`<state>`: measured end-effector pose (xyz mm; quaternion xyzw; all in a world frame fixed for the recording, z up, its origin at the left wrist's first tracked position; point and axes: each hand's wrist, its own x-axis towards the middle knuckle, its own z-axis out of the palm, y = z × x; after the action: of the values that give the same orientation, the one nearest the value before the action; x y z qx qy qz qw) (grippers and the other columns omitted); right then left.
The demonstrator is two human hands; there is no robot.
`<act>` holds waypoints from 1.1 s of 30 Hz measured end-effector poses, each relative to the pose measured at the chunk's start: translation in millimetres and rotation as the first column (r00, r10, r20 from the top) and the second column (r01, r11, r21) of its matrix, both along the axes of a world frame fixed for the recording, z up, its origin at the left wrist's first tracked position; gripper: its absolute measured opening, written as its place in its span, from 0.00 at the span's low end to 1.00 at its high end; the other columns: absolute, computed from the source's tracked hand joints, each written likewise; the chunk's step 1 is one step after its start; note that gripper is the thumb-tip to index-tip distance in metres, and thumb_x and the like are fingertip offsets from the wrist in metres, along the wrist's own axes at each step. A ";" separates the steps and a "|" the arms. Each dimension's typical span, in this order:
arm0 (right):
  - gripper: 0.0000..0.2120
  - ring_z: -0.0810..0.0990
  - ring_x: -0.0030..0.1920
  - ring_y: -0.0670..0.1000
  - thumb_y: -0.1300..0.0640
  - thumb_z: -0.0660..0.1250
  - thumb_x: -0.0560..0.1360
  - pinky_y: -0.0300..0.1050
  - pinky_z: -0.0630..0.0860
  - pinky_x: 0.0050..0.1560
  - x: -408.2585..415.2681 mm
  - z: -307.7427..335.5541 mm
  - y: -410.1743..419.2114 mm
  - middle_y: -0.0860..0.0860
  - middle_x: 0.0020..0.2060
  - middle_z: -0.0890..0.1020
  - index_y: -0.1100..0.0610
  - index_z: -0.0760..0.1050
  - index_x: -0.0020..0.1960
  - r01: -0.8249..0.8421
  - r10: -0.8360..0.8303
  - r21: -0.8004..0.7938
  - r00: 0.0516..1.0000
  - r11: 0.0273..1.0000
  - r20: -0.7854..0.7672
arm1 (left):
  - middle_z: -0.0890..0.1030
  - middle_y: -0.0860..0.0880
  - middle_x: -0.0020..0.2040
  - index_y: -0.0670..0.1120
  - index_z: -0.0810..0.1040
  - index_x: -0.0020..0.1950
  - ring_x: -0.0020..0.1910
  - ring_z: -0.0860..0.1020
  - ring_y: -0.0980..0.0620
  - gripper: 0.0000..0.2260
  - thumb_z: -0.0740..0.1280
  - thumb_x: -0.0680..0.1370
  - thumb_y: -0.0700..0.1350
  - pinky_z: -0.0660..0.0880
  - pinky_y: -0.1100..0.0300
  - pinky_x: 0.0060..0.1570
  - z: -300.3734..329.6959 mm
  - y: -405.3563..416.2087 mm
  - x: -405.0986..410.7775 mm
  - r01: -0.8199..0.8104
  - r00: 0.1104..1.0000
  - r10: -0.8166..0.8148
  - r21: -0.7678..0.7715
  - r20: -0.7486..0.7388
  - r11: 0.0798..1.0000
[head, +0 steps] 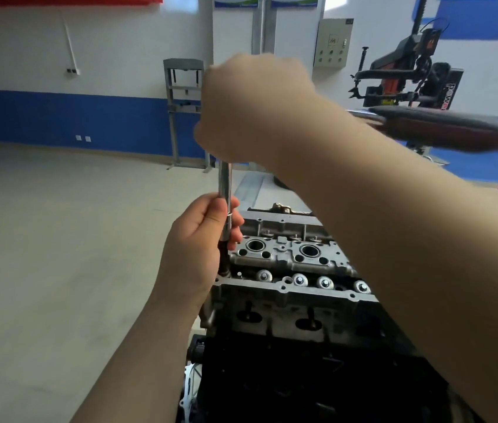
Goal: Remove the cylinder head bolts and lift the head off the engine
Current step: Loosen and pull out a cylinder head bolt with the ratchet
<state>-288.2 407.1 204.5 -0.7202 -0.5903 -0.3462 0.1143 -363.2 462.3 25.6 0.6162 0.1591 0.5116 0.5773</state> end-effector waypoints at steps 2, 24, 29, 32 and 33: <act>0.13 0.64 0.28 0.53 0.56 0.62 0.73 0.43 0.58 0.30 -8.5 -2.8 -2.9 0.50 0.30 0.67 0.54 0.61 0.34 0.011 -0.014 0.037 0.997 0.999 0.080 | 0.84 0.49 0.44 0.57 0.84 0.47 0.42 0.82 0.47 0.13 0.61 0.84 0.53 0.80 0.54 0.44 -2.0 -1.0 -1.8 -0.025 1.000 0.025 0.027 0.003 0.999; 0.20 0.81 0.40 0.55 0.37 0.63 0.79 0.53 0.84 0.44 23.8 8.7 -31.8 0.49 0.38 0.78 0.54 0.77 0.57 -0.094 0.087 -0.130 0.995 0.987 -0.059 | 0.82 0.49 0.43 0.56 0.82 0.50 0.41 0.81 0.50 0.13 0.60 0.88 0.54 0.81 0.57 0.47 -3.9 -1.7 -2.7 0.027 0.994 -0.018 0.089 -0.108 0.996; 0.29 0.81 0.25 0.48 0.30 0.59 0.80 0.39 0.79 0.28 34.4 34.7 -31.6 0.51 0.34 0.88 0.55 0.81 0.52 -0.128 -0.092 -0.258 0.714 0.958 -0.694 | 0.82 0.50 0.43 0.59 0.82 0.49 0.42 0.82 0.51 0.12 0.61 0.84 0.59 0.82 0.60 0.47 -2.8 -2.4 -5.3 0.057 0.993 -0.045 0.115 -0.111 0.992; 0.27 0.81 0.28 0.51 0.34 0.58 0.83 0.42 0.77 0.34 35.1 48.4 -22.5 0.53 0.40 0.89 0.56 0.80 0.51 -0.164 -0.175 -0.359 0.646 0.919 -0.743 | 0.82 0.49 0.43 0.57 0.82 0.49 0.41 0.82 0.50 0.12 0.62 0.81 0.60 0.82 0.60 0.47 -2.3 -1.8 -7.4 0.084 0.993 -0.076 0.092 -0.091 0.992; 0.25 0.79 0.28 0.51 0.35 0.58 0.84 0.42 0.75 0.33 33.9 51.7 -20.5 0.53 0.41 0.88 0.56 0.79 0.50 -0.198 -0.197 -0.396 0.623 0.896 -0.757 | 0.82 0.49 0.43 0.56 0.82 0.49 0.41 0.82 0.50 0.12 0.62 0.81 0.59 0.82 0.61 0.46 -2.3 -1.4 -7.6 0.090 0.993 -0.083 0.087 -0.081 0.992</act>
<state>-254.3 386.6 256.1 -0.8037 -0.5441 0.1453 0.1922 -370.8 460.9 23.3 0.6674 0.1310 0.4685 0.5639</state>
